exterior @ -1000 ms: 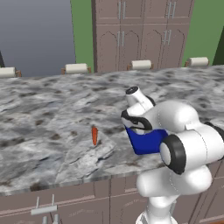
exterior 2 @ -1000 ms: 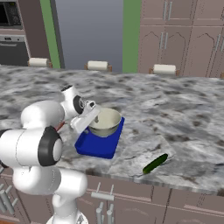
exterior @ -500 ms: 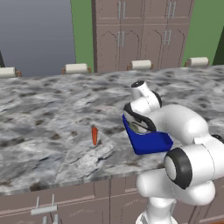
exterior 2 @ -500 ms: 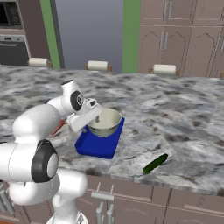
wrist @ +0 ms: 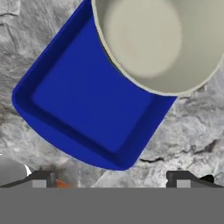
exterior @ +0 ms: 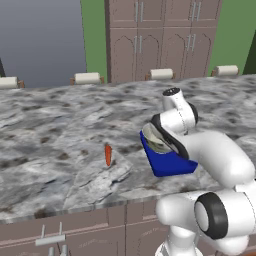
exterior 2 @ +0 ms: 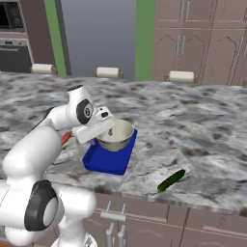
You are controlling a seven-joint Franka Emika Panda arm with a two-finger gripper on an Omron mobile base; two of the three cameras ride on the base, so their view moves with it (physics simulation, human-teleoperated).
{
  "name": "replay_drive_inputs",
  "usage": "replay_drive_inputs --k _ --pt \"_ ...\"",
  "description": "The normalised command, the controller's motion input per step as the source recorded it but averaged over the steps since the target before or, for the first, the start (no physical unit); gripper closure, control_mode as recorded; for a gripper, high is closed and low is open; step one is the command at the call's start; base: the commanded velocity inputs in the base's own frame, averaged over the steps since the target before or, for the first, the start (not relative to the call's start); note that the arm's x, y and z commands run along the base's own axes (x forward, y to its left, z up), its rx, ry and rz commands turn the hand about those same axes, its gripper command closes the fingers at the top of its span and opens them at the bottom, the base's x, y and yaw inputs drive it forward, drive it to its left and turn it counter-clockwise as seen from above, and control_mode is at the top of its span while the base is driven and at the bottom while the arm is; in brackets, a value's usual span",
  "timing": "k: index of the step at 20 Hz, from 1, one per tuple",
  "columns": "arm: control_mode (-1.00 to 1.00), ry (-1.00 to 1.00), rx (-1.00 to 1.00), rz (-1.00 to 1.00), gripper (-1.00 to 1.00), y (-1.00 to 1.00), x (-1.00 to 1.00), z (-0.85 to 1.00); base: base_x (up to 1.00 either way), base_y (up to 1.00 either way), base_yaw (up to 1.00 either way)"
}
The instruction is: Place the two vegetables and bowl onto the tray for setting up a vegetable dip station.
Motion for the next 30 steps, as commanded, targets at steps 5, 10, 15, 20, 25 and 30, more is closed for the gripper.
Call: replay_drive_inputs --k 5,10,15,20,25,30 --pt "-1.00 -0.12 0.10 -0.10 -1.00 -0.39 -0.34 0.19 0.00 0.00 0.00" --pt "-1.00 -0.06 0.09 -0.09 -1.00 -0.45 -0.28 0.12 0.00 0.00 0.00" --pt "-1.00 -0.09 0.12 -0.03 -1.00 -0.44 -0.22 0.08 0.00 0.00 0.00" --pt "-1.00 -0.09 0.05 -0.08 -1.00 -0.43 -0.17 0.02 0.00 0.00 0.00" --pt "-1.00 -0.01 0.00 -0.19 -1.00 -0.39 -0.04 -0.03 0.00 0.00 0.00" --pt "-1.00 0.03 0.00 -0.27 -1.00 -0.39 0.00 -0.11 0.00 0.00 0.00"
